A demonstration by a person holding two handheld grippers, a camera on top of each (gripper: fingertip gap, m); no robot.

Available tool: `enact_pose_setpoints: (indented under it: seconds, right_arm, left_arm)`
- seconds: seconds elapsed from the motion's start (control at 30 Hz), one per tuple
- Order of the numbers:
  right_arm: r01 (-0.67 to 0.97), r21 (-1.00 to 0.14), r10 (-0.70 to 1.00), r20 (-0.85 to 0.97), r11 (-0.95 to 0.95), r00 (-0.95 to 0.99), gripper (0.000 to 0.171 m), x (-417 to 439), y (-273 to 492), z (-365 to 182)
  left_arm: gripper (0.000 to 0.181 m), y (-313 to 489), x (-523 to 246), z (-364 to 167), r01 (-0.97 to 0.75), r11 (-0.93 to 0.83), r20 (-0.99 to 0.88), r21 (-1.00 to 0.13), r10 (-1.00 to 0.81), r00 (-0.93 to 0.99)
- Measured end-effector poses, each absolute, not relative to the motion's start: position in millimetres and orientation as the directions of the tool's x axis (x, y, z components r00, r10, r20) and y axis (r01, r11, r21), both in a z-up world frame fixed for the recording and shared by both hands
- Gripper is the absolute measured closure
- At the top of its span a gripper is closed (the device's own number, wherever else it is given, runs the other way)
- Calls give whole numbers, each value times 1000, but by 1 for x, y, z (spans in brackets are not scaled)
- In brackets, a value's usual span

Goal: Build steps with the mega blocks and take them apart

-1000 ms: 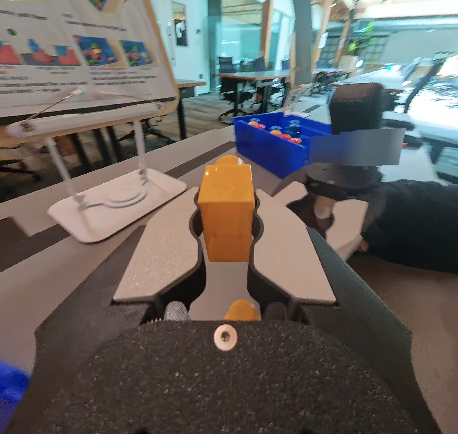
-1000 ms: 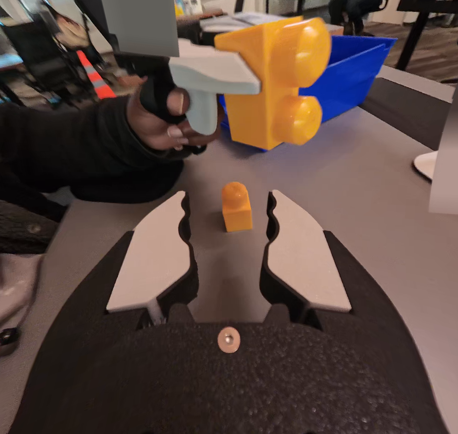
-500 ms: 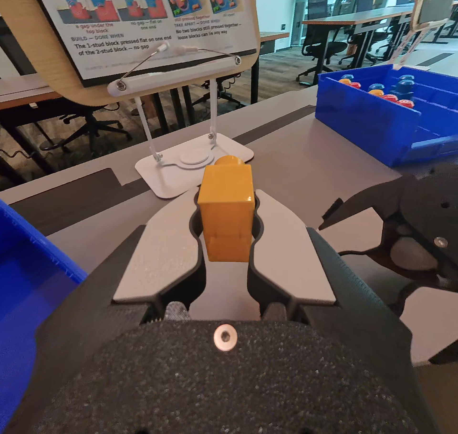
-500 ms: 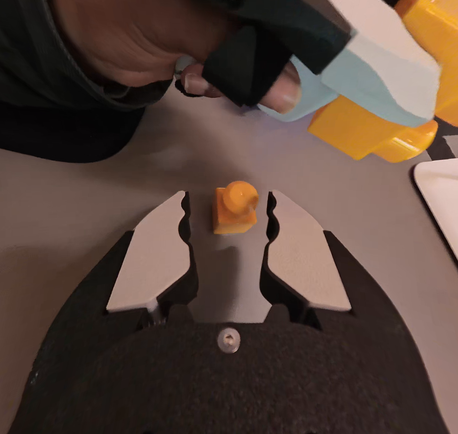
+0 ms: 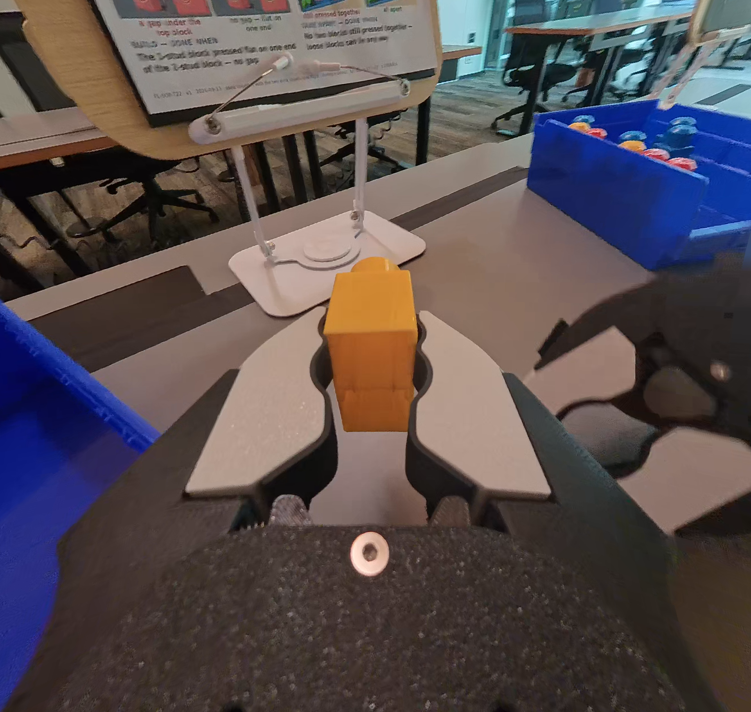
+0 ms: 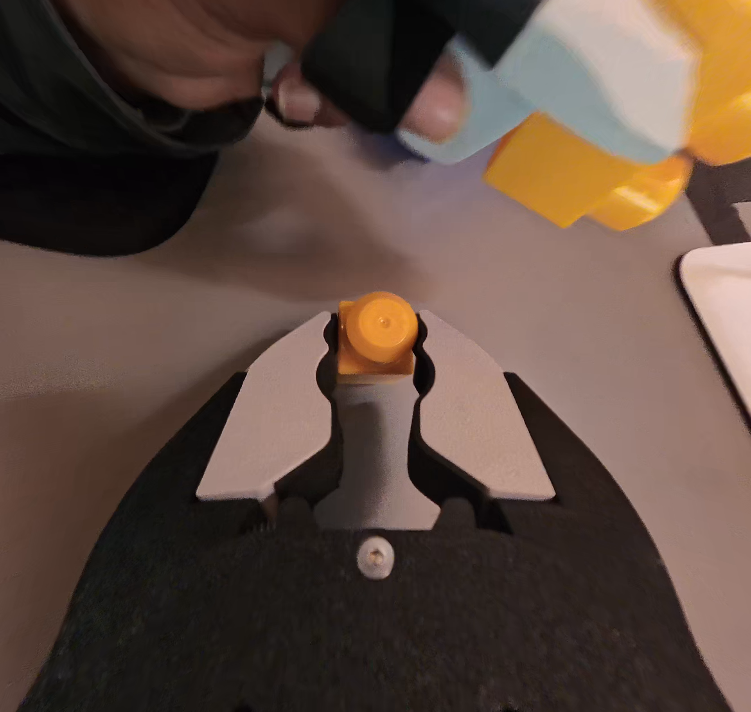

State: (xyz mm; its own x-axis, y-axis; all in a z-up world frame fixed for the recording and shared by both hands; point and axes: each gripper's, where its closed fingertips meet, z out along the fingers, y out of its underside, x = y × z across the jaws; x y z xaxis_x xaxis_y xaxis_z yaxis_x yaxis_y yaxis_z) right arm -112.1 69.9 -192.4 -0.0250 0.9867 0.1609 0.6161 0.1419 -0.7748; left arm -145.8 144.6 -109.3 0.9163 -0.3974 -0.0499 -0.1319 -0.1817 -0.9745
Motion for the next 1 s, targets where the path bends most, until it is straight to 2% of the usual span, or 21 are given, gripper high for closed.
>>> enact_pose_setpoints:
  seconds: [0.1, 0.2, 0.27, 0.4, 0.53, 0.7, 1.0]
  right_arm:
    - [458, -885, 996, 95, 84, 0, 137, -100, 80, -150]
    - [203, -978, 999, 45, 45, -5, 137, -78, 89, -96]
    - [17, -1000, 1000, 1, 1, -7, 137, -57, 95, -62]
    - [-282, -953, 994, -107, -109, -23, 137, -16, 109, -17]
    - [-465, -859, 977, -201, -212, -74, 136, 11, 118, 0]
    - [-548, -780, 953, -264, -301, -147, 136, 23, 118, 2]
    - [-476, -825, 950, -230, -306, -213, 136, -7, 81, -13]
  left_arm:
    - [144, 138, -135, -104, -80, -173, 12, -982, -477, 879]
    - [144, 126, -116, -91, -48, -116, 30, -992, -586, 809]
    - [145, 115, -101, -83, -27, -86, 38, -996, -664, 746]
    - [144, 89, -74, -67, 50, -53, 72, -997, -809, 584]
    - [144, 67, -59, -53, 133, -54, 109, -990, -885, 453]
    - [144, 59, -51, -54, 141, -81, 131, -987, -910, 392]
    - [144, 52, -42, -54, 152, -109, 156, -982, -927, 341]
